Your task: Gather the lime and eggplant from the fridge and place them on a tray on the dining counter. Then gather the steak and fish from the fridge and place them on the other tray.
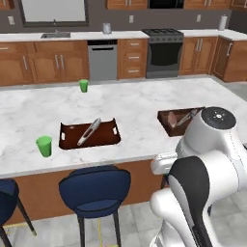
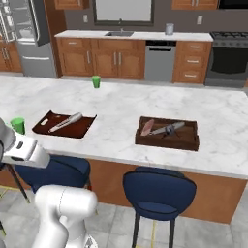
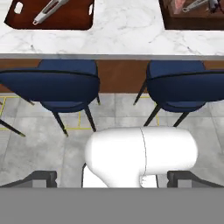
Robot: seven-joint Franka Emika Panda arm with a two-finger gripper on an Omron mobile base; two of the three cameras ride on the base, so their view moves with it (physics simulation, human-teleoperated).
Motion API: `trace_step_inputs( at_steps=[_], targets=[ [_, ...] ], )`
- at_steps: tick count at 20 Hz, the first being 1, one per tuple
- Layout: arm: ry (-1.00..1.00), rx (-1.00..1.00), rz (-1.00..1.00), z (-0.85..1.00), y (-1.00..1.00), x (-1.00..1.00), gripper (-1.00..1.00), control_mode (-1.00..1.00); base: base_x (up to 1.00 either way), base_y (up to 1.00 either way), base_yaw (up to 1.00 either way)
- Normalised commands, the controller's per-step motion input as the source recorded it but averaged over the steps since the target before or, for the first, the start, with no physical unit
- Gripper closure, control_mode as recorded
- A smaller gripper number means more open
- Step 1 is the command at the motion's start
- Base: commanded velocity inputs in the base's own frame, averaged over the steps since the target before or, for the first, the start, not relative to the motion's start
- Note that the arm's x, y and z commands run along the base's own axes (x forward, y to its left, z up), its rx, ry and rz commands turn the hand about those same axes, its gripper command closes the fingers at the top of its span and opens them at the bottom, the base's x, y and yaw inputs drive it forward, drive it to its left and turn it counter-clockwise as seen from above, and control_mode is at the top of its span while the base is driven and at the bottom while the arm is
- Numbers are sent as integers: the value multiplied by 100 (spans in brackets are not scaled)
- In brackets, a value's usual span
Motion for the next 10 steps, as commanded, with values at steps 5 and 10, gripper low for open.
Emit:
trace_step_inputs(
  at_steps=[5,10],
  targets=[
    [0,0,0,0,0,0,-100,100,-68,93,-1],
    [0,0,0,0,0,0,-100,100,-31,100,-5]
  ],
)
